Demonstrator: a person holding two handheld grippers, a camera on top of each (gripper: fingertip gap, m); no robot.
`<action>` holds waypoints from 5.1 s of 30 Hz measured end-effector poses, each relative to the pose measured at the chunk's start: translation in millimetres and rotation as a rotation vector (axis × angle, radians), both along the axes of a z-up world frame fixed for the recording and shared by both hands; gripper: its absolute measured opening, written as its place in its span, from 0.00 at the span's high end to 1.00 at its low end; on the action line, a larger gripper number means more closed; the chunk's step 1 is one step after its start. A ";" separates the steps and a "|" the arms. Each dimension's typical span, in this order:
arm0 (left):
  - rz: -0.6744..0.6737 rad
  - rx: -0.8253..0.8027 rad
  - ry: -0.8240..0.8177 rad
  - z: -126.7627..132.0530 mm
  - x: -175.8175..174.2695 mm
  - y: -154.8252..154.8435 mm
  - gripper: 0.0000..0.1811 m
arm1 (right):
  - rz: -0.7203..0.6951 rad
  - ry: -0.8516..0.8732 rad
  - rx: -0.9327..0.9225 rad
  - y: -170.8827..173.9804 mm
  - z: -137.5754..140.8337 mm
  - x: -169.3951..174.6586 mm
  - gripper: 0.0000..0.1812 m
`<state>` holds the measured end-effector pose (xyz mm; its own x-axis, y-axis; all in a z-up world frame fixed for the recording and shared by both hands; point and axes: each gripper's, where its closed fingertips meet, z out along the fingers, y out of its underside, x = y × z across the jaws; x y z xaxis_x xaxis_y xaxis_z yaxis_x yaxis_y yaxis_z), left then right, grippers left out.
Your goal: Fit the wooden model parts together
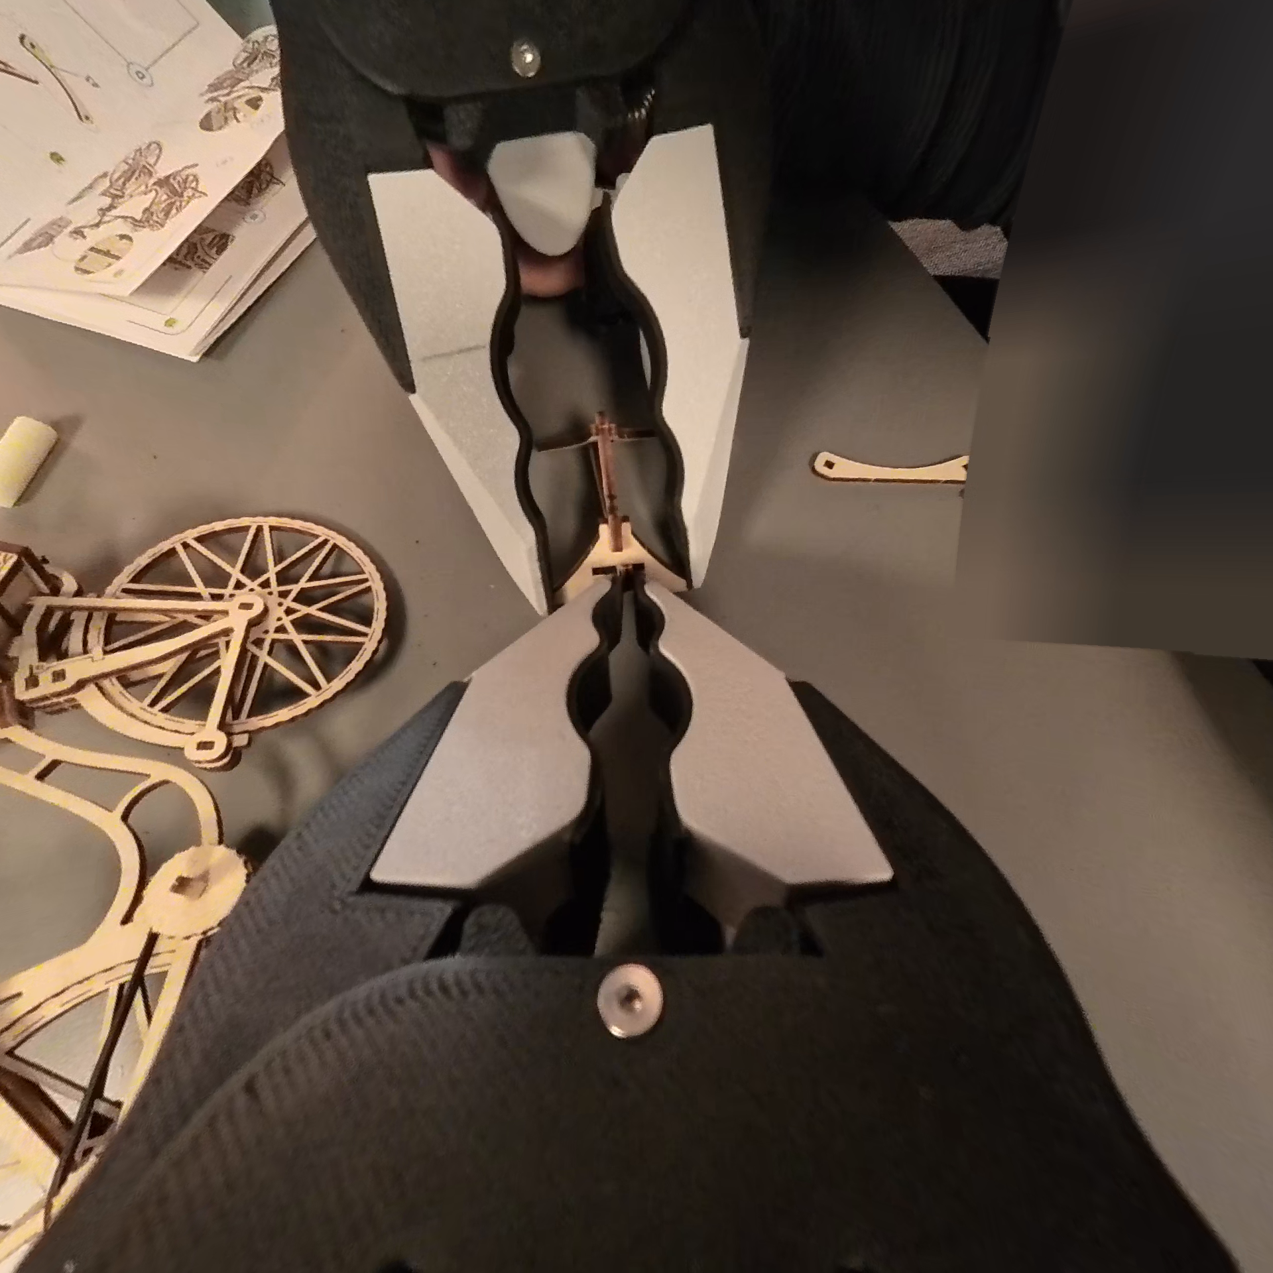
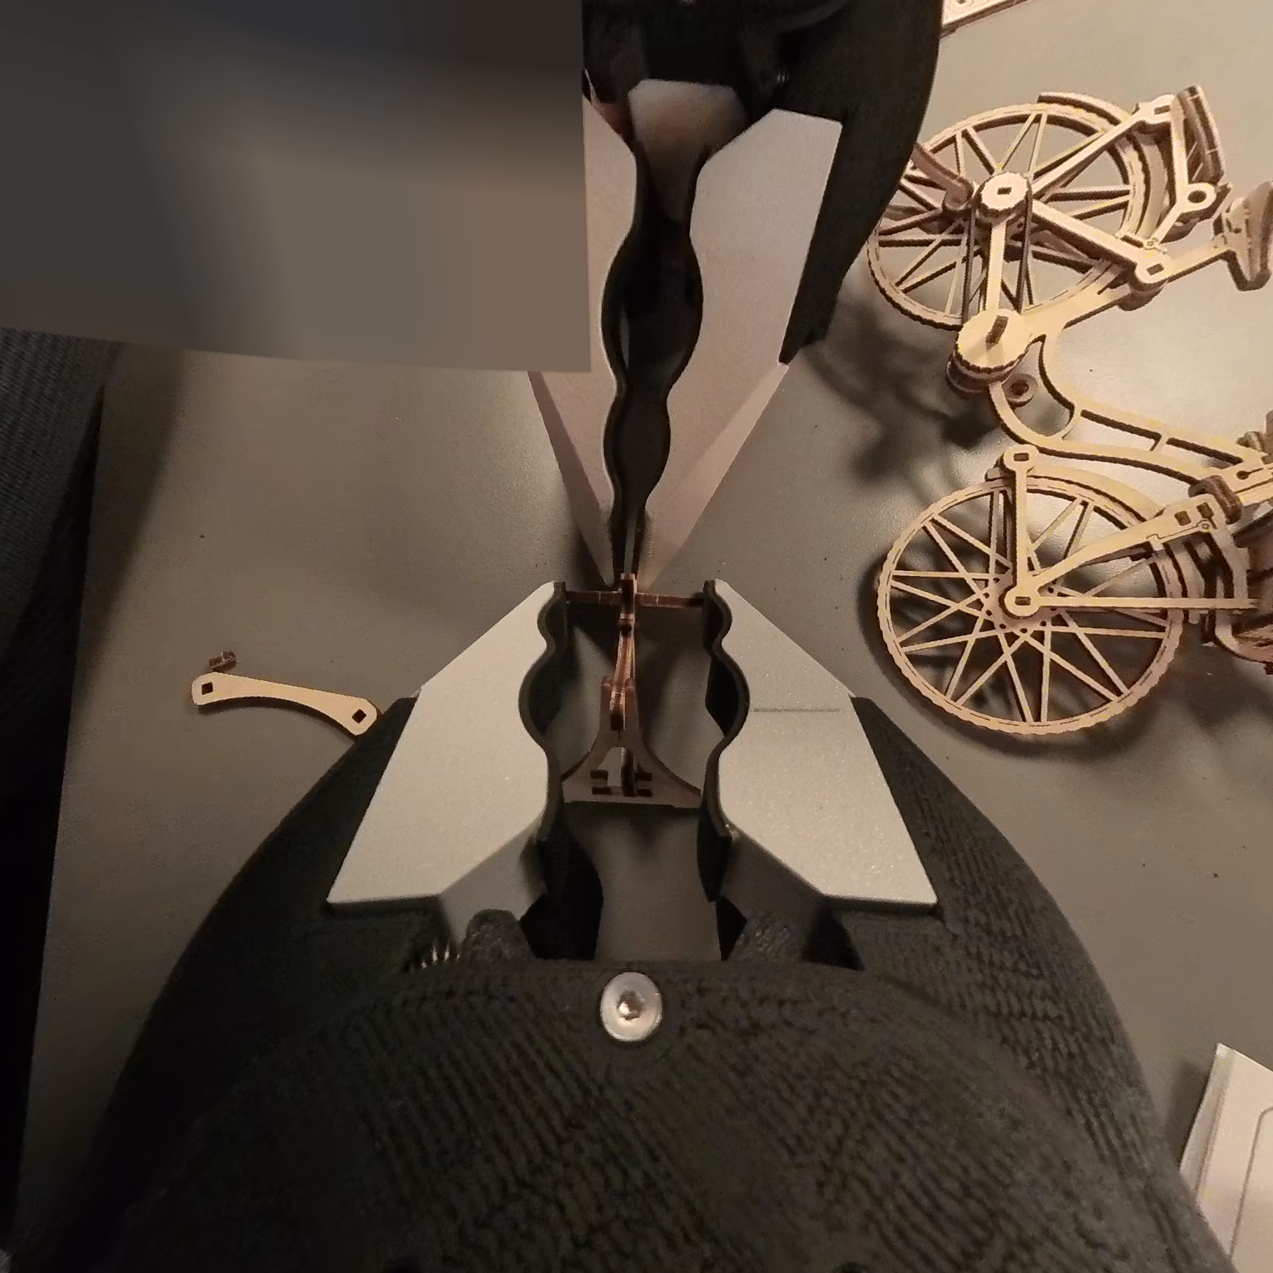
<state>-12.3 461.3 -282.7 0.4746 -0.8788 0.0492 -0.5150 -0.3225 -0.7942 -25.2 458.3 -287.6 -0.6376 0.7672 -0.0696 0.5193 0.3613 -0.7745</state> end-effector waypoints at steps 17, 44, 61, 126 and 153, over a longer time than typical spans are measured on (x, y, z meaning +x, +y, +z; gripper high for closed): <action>0.009 -0.006 -0.051 7.1 1.3 -2.5 0.74 | -0.013 -0.010 -0.033 0.8 2.3 2.1 0.76; 0.009 0.010 0.061 -7.1 6.2 9.1 0.76 | -0.031 0.022 -0.007 6.2 4.6 11.5 0.95; 0.009 0.005 0.059 -7.3 6.5 7.5 0.79 | -0.020 0.041 0.029 7.3 3.4 9.1 1.00; 0.024 -0.025 0.036 -7.1 5.5 9.0 0.81 | 0.022 0.068 0.083 8.9 1.0 10.0 1.00; 0.087 0.080 0.091 -4.8 -2.6 -6.6 0.87 | -0.013 0.053 0.075 11.4 0.5 6.2 1.00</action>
<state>-14.9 454.7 -287.5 0.5482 -0.8337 -0.0661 -0.5588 -0.3063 -0.7706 -19.1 469.7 -287.1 -0.6288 0.7773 0.0219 0.4833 0.4127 -0.7721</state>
